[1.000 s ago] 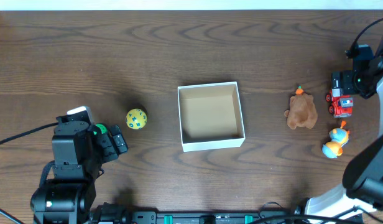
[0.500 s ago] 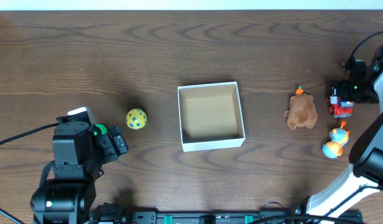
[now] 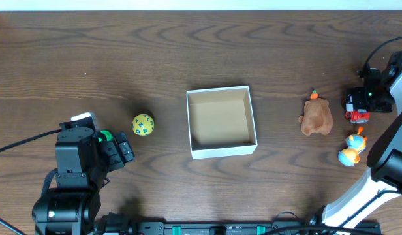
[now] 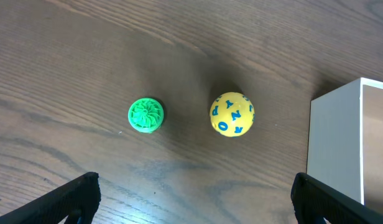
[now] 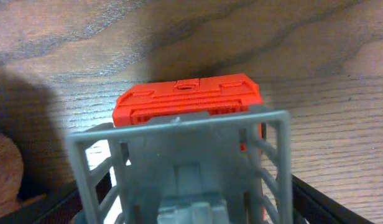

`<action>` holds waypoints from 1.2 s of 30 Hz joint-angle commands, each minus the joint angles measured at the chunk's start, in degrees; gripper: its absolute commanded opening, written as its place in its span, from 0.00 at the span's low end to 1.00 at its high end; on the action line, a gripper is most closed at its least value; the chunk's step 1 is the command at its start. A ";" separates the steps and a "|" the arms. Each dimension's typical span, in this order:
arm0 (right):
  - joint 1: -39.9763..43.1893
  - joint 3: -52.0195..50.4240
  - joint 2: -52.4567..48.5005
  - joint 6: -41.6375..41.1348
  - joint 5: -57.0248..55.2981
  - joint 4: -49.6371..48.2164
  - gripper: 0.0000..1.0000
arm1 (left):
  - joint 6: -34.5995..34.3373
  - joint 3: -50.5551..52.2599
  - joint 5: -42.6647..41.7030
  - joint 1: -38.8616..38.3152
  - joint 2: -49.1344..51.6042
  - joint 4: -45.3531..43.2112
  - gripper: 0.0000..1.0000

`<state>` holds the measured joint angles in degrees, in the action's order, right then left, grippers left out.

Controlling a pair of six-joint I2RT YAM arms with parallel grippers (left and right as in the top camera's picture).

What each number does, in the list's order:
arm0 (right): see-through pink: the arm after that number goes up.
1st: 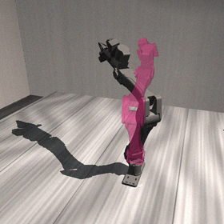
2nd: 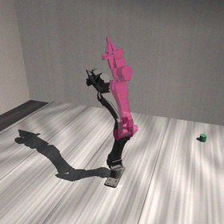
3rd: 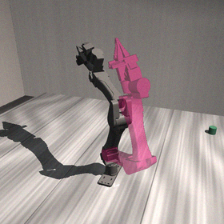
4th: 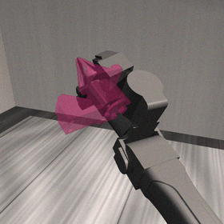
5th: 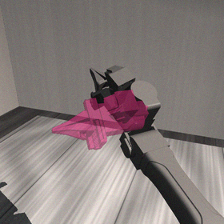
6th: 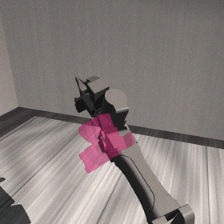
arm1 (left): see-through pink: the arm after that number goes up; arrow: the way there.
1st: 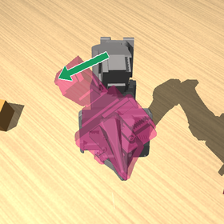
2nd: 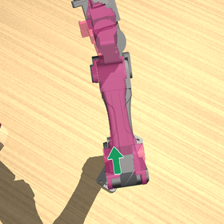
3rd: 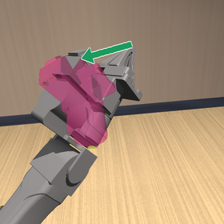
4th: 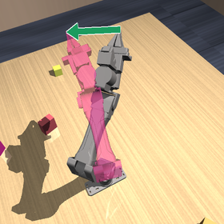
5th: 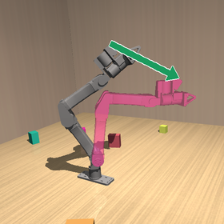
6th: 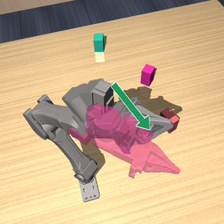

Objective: Pack container
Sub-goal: 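Move the right gripper over the red toy truck and grasp it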

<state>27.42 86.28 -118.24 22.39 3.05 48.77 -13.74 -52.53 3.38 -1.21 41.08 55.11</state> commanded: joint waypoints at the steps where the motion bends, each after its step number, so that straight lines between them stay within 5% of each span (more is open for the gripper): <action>1: 0.31 0.20 0.00 -1.84 0.61 -0.15 0.80 | -0.50 -1.33 0.07 0.28 0.07 0.11 0.98; 26: 0.33 0.22 0.02 -2.27 0.63 0.04 0.48 | -0.50 -1.33 0.07 0.28 0.09 0.13 0.98; 36: 0.33 0.22 0.02 -3.54 0.61 0.02 0.47 | -0.50 -1.33 0.07 0.28 0.09 0.15 0.98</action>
<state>27.42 86.30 -118.21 19.97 3.33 48.58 -13.74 -52.53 3.40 -1.21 41.10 55.13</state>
